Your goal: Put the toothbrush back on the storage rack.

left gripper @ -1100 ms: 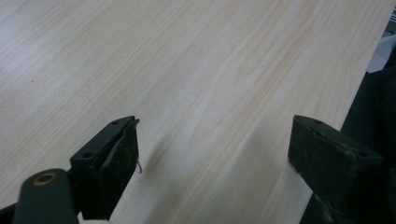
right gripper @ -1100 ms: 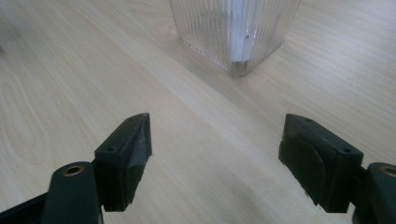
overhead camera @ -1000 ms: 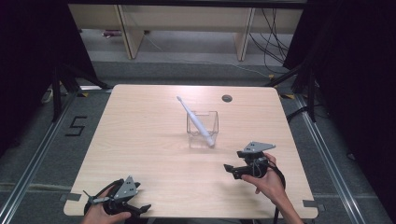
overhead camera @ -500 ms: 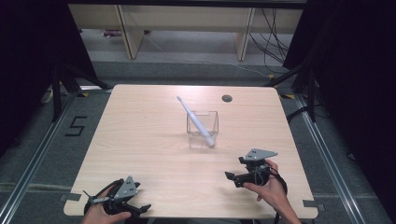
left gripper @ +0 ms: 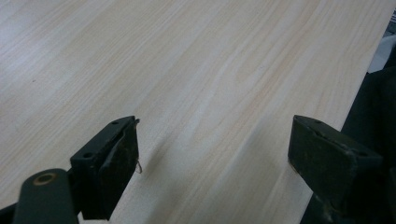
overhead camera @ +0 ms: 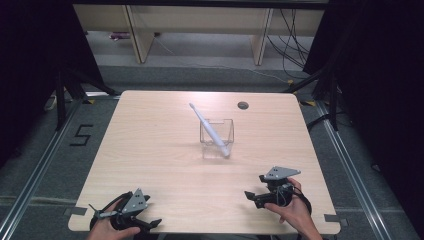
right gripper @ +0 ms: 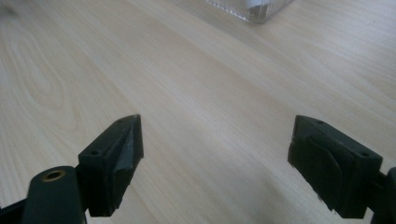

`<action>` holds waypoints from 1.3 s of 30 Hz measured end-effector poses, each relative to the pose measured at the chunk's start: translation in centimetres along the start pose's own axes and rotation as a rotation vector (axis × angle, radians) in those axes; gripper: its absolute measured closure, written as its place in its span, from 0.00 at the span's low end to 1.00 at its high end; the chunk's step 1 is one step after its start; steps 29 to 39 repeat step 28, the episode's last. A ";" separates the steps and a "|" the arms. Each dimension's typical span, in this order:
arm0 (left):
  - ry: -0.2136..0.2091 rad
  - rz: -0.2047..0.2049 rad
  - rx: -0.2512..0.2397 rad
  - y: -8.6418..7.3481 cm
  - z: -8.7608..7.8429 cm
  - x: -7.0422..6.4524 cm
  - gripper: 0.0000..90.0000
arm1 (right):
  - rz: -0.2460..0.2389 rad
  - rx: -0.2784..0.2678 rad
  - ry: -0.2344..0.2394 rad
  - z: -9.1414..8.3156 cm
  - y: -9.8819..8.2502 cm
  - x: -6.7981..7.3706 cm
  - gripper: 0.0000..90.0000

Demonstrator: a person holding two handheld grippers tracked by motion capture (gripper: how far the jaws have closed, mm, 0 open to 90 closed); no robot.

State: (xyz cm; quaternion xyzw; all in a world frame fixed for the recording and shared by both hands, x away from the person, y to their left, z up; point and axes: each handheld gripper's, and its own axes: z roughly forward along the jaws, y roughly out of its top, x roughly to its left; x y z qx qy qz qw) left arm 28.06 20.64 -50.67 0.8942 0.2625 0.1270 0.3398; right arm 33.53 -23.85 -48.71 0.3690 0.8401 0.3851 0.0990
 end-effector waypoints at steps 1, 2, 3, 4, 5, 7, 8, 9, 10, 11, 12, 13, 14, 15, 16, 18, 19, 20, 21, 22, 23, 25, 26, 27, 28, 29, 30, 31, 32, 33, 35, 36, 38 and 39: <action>0.000 0.000 0.000 0.0 0.0 0.0 0.18 | -0.028 -0.005 0.000 0.0 -0.1 -0.2 0.21; 0.001 0.000 0.000 0.0 0.0 0.0 0.18 | -0.029 -0.005 -0.001 -0.1 -0.1 -0.2 0.21; -0.001 0.000 0.001 0.0 0.0 0.0 0.18 | 0.004 0.005 -0.009 -0.2 -0.3 0.1 0.21; -0.005 0.014 0.012 0.0 0.0 0.1 0.18 | -0.034 -0.005 0.000 -0.2 -0.3 -0.2 0.21; -0.005 0.012 0.010 0.0 0.0 0.1 0.18 | -0.032 -0.007 0.006 -0.1 -0.4 -0.2 0.21; -0.004 0.002 0.011 0.0 0.0 0.0 0.18 | -0.019 0.006 0.001 -0.3 -0.6 -0.1 0.21; -0.003 0.003 0.011 0.0 0.0 0.1 0.18 | -0.015 0.008 -0.003 -0.4 -0.6 -0.1 0.21; -0.003 0.002 0.011 0.0 0.0 0.0 0.18 | -0.017 0.005 -0.004 -0.4 -0.6 -0.1 0.21; -0.003 0.003 0.011 0.0 0.0 0.1 0.18 | -0.014 0.000 -0.011 -0.4 -0.7 0.0 0.21; -0.003 0.002 0.011 0.0 0.0 0.0 0.18 | -0.014 0.000 -0.011 -0.4 -0.7 0.0 0.21; -0.004 0.003 0.011 0.0 0.0 0.0 0.18 | -0.015 0.002 -0.013 -0.4 -0.7 0.0 0.21; -0.005 0.010 0.012 0.0 0.0 0.1 0.18 | -0.029 0.011 -0.007 -0.3 -0.7 -0.2 0.21; -0.002 0.014 0.010 0.0 0.0 0.1 0.18 | -0.029 0.011 -0.007 -0.3 -0.7 -0.2 0.21; 0.001 0.011 0.004 0.0 0.0 0.0 0.18 | -0.026 0.014 -0.008 -0.3 -0.7 -0.2 0.20; 0.001 0.012 0.005 0.0 0.0 0.0 0.18 | -0.032 0.012 -0.017 -0.3 -0.7 -0.2 0.20; -0.004 0.013 0.011 0.0 0.0 0.1 0.18 | -0.047 0.001 -0.023 -0.2 -0.7 -0.3 0.20; -0.004 0.013 0.011 0.0 0.0 0.1 0.18 | -0.041 0.002 -0.025 -0.3 -0.7 -0.3 0.20; -0.004 0.013 0.012 0.0 0.0 0.1 0.18 | -0.030 0.008 -0.021 -0.3 -0.7 -0.2 0.20; -0.004 0.012 0.012 0.0 0.0 0.1 0.18 | -0.023 0.011 -0.014 -0.3 -0.7 -0.2 0.20; -0.004 0.014 0.013 0.0 0.0 0.1 0.18 | -0.021 0.011 -0.016 -0.3 -0.7 -0.1 0.20; -0.004 0.013 0.012 0.0 0.0 0.1 0.18 | -0.032 0.012 -0.022 -0.3 -0.7 -0.2 0.20; -0.005 0.013 0.012 0.0 0.0 0.1 0.18 | -0.032 0.013 -0.022 -0.3 -0.7 -0.2 0.20; -0.005 0.013 0.012 0.0 0.0 0.1 0.18 | -0.030 0.014 -0.022 -0.3 -0.7 -0.2 0.20; -0.004 0.013 0.013 0.0 0.0 0.1 0.18 | -0.030 0.014 -0.022 -0.3 -0.7 -0.2 0.20; -0.004 0.013 0.013 0.0 0.0 0.1 0.18 | -0.032 0.012 -0.022 -0.3 -0.7 -0.2 0.20; -0.004 0.013 0.013 0.0 0.0 0.1 0.18 | -0.032 0.012 -0.022 -0.3 -0.7 -0.2 0.20; -0.004 0.013 0.013 0.0 0.0 0.1 0.18 | -0.032 0.012 -0.022 -0.3 -0.7 -0.2 0.20; -0.004 0.013 0.013 0.0 0.0 0.1 0.18 | -0.032 0.012 -0.022 -0.3 -0.7 -0.2 0.20; -0.004 0.013 0.013 0.0 0.0 0.1 0.18 | -0.032 0.012 -0.022 -0.3 -0.7 -0.2 0.20; -0.004 0.013 0.013 0.0 0.0 0.1 0.18 | -0.032 0.012 -0.022 -0.3 -0.7 -0.2 0.20; -0.004 0.013 0.013 0.0 0.0 0.1 0.18 | -0.032 0.012 -0.022 -0.3 -0.7 -0.2 0.20; -0.004 0.013 0.013 0.0 0.0 0.1 0.18 | -0.032 0.012 -0.022 -0.3 -0.7 -0.2 0.20; -0.004 0.013 0.013 0.0 0.0 0.1 0.18 | -0.032 0.012 -0.022 -0.3 -0.7 -0.2 0.20; -0.004 0.013 0.013 0.0 0.0 0.1 0.18 | -0.032 0.012 -0.022 -0.3 -0.7 -0.2 0.20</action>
